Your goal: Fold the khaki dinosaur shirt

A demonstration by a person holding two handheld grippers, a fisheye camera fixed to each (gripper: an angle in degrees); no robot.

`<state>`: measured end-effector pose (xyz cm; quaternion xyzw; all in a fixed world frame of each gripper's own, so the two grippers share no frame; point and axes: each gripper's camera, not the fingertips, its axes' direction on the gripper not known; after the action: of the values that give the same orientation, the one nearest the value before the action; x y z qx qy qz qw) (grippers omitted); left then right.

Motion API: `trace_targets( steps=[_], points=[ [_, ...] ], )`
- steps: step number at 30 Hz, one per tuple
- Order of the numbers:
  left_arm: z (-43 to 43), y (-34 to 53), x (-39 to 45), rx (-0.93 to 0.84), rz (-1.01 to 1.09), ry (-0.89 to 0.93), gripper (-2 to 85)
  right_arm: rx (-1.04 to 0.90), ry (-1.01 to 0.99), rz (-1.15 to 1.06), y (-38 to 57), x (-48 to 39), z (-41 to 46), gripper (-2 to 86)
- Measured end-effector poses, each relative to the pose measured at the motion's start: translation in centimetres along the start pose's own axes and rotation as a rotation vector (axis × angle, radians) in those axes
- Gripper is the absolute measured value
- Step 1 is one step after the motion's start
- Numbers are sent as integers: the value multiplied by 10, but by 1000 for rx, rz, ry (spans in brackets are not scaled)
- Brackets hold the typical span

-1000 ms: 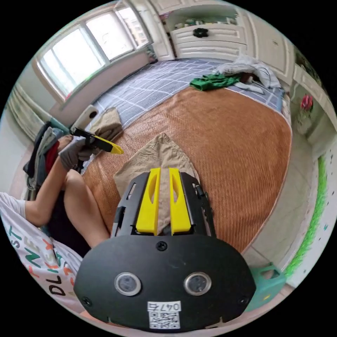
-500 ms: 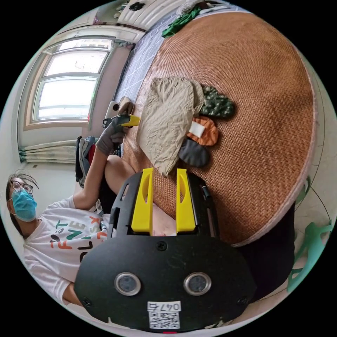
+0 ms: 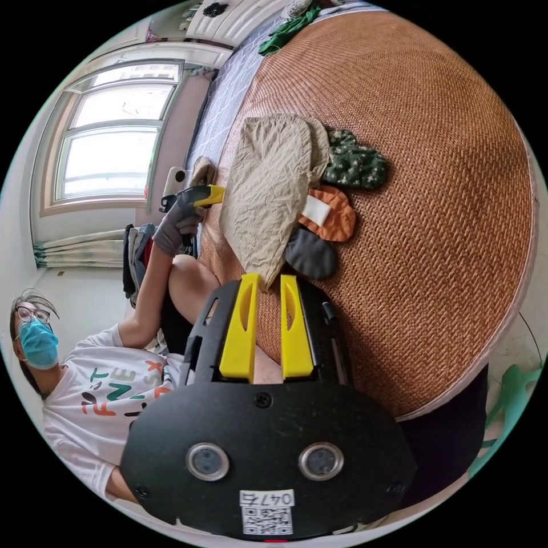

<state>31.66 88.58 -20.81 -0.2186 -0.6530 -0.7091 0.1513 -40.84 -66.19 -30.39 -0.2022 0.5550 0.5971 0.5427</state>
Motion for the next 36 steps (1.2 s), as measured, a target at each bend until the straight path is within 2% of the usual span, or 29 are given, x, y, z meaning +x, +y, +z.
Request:
trace_targets(
  steps=[11, 16, 23, 27, 29, 31, 36],
  points=[
    [74, 63, -143, -19, 11, 78, 76, -18, -36, -30, -7, 1, 6, 4],
    [124, 105, -201, -55, 54, 33, 5, -17, -42, -23, -5, -2, 8, -1],
    [177, 178, -197, -36, 235, -269, -10, 11, 16, -72, 2, -21, 9, -6],
    [232, 258, -171, -3, 365, -469, -10, 58, 97, -135, 13, -43, 6, -8],
    [254, 298, -166, 6, 405, -491, -10, 93, 110, -174, 22, -56, 2, -9],
    [267, 356, -162, 40, 432, -544, -10, 170, 25, -223, 37, -72, -9, -9],
    [234, 498, -144, 208, 470, -550, -10, 258, -83, -375, 59, -129, -31, -9]
  ],
)
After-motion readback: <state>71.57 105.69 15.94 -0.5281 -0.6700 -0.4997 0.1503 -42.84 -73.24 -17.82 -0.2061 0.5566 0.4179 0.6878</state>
